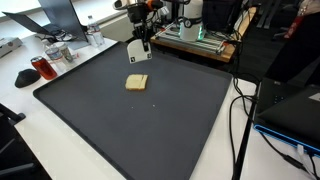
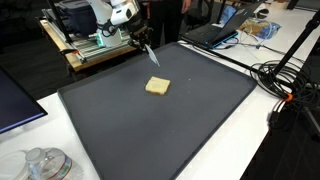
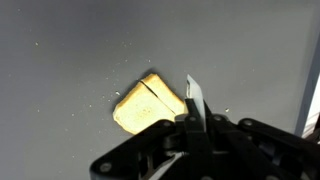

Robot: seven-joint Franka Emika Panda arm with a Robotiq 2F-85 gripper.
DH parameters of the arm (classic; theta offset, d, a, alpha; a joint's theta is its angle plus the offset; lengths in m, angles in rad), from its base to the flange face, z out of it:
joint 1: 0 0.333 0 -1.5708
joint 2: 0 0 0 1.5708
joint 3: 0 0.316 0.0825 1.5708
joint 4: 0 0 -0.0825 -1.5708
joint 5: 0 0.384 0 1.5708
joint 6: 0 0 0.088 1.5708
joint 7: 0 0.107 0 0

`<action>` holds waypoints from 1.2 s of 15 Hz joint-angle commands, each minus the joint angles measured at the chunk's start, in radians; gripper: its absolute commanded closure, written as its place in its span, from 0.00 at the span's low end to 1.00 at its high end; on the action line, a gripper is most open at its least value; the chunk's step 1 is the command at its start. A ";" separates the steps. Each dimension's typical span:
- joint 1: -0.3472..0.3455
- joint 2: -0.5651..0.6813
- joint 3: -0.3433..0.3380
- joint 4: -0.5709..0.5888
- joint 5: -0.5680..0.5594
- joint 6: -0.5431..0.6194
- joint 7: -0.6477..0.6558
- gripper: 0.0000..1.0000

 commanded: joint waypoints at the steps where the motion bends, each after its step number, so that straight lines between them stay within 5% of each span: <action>1: -0.017 -0.004 0.055 0.066 -0.278 -0.085 0.164 0.99; 5: 0.035 0.005 0.030 0.177 -0.533 -0.207 0.253 0.99; 9: 0.060 0.036 0.026 0.251 -0.613 -0.273 0.152 0.99; 14: 0.064 0.119 0.019 0.258 -0.649 -0.188 -0.028 0.99; 18: 0.049 0.211 0.010 0.260 -0.708 -0.081 -0.043 0.99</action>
